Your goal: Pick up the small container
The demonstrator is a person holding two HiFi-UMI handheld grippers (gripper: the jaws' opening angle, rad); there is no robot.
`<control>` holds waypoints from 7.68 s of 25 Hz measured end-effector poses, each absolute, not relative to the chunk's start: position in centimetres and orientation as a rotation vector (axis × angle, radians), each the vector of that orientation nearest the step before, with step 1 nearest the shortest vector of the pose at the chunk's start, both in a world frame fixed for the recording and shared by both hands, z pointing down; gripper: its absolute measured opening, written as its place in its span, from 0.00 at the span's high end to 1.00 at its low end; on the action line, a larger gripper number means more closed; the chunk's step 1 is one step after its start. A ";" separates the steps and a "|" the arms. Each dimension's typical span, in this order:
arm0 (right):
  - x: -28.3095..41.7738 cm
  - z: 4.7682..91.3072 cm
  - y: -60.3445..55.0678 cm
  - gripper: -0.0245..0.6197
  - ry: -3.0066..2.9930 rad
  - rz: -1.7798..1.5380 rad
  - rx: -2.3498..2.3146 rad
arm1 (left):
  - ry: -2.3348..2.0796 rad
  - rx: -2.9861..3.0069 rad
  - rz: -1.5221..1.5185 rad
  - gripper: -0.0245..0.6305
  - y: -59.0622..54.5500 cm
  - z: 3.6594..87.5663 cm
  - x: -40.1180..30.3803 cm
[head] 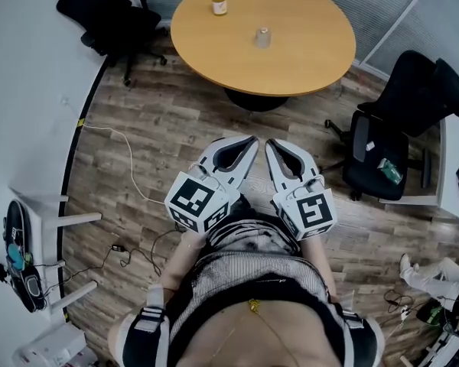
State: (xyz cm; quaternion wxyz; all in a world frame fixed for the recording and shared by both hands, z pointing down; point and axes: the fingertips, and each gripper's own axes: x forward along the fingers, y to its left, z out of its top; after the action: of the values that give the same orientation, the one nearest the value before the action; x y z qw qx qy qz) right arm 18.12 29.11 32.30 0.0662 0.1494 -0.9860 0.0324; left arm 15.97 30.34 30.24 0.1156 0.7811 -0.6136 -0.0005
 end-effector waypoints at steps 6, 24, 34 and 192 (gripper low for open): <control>15.9 32.7 27.8 0.92 -2.955 0.124 0.500 | -1.743 2.305 0.002 0.93 28.9 30.7 13.7; 10.3 34.7 27.5 0.92 -2.927 0.243 0.517 | -1.679 2.291 0.017 0.93 28.8 32.6 7.5; 9.3 35.1 26.8 0.92 -2.911 0.218 0.539 | -1.644 2.294 0.007 0.93 28.4 32.9 6.8; -5.4 35.9 -13.8 0.92 -2.883 0.169 0.474 | -1.589 2.276 0.128 0.93 -11.8 34.7 -6.8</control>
State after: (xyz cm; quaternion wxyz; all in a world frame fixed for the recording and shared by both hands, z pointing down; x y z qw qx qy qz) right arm -5.44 -13.80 35.95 0.1072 0.1609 -0.9794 0.0575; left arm -6.76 -11.79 34.66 0.1805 0.8056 -0.5625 0.0455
